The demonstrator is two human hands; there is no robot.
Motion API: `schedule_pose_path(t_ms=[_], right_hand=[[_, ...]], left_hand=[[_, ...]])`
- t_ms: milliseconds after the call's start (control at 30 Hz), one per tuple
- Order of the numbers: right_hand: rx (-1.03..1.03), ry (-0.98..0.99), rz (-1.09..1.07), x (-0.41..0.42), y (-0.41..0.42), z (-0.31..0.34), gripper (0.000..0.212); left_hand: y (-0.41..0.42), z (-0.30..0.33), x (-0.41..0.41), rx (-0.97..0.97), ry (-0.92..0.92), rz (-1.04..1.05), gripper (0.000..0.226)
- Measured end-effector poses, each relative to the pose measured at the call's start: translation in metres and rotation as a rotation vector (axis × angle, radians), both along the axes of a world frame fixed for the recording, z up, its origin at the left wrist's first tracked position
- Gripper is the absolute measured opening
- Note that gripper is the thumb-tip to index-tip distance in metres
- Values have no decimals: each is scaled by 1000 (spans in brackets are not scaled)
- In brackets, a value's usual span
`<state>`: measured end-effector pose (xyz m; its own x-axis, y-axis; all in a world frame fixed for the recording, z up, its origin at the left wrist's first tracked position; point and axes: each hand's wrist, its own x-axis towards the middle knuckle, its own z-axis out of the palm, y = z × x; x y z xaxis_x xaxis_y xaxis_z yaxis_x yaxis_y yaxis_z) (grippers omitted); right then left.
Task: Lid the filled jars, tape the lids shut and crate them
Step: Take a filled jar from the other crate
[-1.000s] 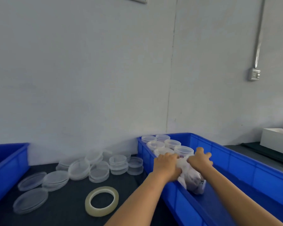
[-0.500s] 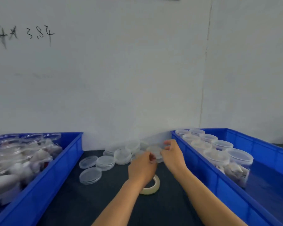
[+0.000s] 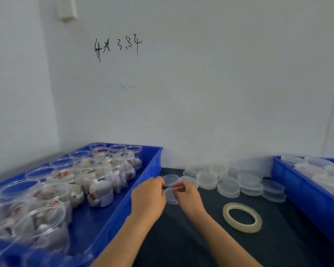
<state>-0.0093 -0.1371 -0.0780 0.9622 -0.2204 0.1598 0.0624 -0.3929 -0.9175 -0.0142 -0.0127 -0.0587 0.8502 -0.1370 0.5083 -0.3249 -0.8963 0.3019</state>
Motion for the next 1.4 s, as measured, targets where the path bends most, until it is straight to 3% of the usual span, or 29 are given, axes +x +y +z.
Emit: schedule_pose_path(t_ms=[100,233,333,433,533,633,767,933,1067,1167,1267,1400], right_hand=[[36,-83,81,13,39,22,24],[0,-141,200,29,87,44,26],[-118,-104,287,41,119,52,28],[-373,-77,354,54,146,53,41],[-568,70,490,69,164,47,60],[-670,158,549,81,174,42,74],[-809,75,422,87,180,35,57],[-925,-127,300,75,173,40,40],[-864,-289,195,55,141,64,43],[-683,-388,154,37,104,89,28],[-575,-402,88,25,62,106,21],[-611,-359,-3,13,7,103,22]], left_hand=[[33,27,9,150,-23,144,26],[90,41,27,225,90,271,29],[133,34,41,301,155,346,40],[157,23,55,377,269,370,57],[162,18,64,284,357,319,74],[163,18,69,203,395,284,75],[160,18,72,90,465,300,50],[153,19,58,-54,218,216,19],[135,40,45,-154,-45,85,20],[102,64,37,-184,-168,17,22],[62,82,30,-205,-212,-59,23],[11,81,24,-231,-95,-179,23]])
